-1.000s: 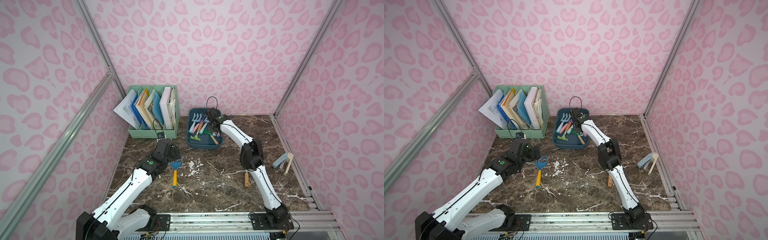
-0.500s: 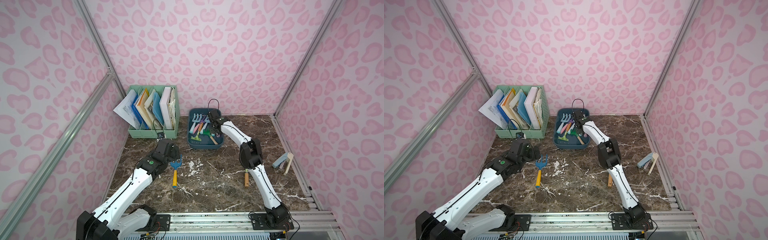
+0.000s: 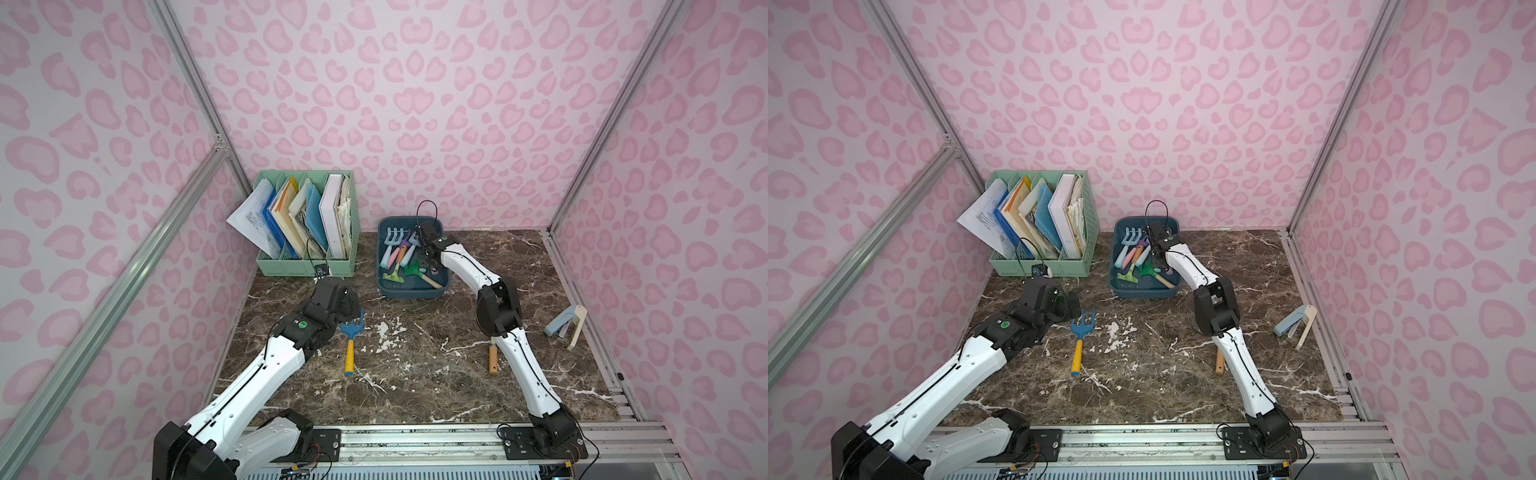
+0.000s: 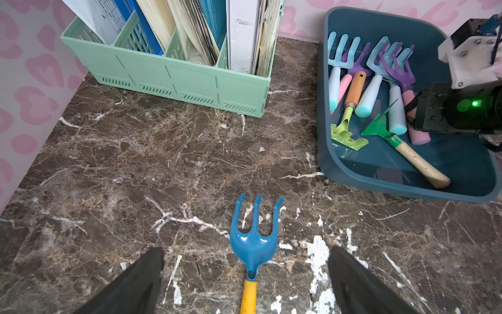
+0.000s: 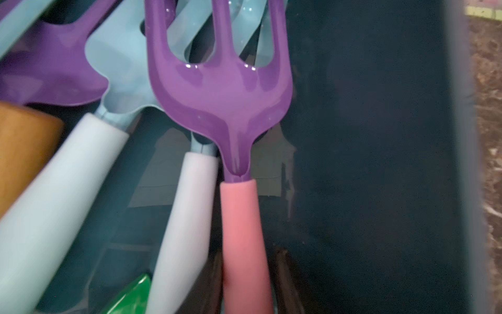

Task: Take the hand rake out of the storage box
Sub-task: Pick up the rake from the storage box.

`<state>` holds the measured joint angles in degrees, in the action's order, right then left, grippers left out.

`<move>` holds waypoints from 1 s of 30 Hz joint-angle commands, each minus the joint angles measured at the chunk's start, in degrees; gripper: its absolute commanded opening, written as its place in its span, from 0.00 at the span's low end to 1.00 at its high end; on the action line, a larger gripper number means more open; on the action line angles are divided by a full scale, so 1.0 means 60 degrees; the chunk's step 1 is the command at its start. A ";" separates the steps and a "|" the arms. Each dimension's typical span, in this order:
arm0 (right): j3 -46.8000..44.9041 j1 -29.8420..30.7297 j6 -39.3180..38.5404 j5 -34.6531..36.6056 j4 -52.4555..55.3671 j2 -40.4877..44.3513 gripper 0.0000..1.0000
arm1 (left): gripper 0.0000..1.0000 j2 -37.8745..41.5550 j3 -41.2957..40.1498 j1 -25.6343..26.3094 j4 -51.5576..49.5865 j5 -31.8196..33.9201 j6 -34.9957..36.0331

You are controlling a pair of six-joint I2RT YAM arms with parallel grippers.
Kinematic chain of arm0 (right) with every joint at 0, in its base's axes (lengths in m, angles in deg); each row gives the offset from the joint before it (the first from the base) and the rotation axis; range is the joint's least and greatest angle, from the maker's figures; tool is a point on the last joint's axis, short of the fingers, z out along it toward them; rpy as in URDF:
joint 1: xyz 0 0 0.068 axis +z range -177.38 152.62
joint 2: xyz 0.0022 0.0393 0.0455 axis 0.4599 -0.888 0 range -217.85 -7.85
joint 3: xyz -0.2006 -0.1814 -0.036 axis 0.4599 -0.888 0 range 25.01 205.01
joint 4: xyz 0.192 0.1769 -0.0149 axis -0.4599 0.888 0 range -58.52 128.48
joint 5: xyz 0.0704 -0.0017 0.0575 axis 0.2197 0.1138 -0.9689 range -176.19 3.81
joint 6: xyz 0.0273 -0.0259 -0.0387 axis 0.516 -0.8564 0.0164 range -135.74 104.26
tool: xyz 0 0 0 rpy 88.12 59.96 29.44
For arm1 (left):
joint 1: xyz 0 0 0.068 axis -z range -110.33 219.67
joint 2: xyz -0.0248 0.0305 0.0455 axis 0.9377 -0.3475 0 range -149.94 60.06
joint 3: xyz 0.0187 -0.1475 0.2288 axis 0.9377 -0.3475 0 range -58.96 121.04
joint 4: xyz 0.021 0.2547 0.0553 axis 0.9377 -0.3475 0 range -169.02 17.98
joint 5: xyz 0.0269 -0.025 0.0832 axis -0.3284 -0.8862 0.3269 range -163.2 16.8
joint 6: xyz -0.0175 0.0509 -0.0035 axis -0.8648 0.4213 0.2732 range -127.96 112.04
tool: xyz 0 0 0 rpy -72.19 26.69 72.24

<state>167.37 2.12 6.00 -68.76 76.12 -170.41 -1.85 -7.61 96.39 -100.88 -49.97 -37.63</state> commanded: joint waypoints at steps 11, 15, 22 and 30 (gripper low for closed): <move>-0.0269 0.0330 0.0200 0.0010 0.0511 0.1996 0.10 | 0.99 0.0087 0.0070 -0.0014 -0.0071 0.0158 0.0077; -0.1715 0.0763 0.0443 0.0266 0.0191 0.3498 0.08 | 0.98 0.0121 0.0084 -0.0010 -0.0111 0.0172 0.0067; -0.8023 0.1852 0.1450 0.0778 -0.2490 0.8162 0.02 | 0.99 0.0123 0.0067 -0.0014 -0.0111 0.0161 0.0027; -1.3723 0.3618 0.4223 0.1654 -0.2886 1.2596 0.00 | 0.99 0.0130 0.0084 -0.0012 -0.0135 0.0108 0.0012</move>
<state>90.83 22.03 22.26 -61.74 60.80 -98.52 -1.15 -7.56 96.39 -101.08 -49.62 -37.66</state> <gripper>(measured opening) 0.264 0.985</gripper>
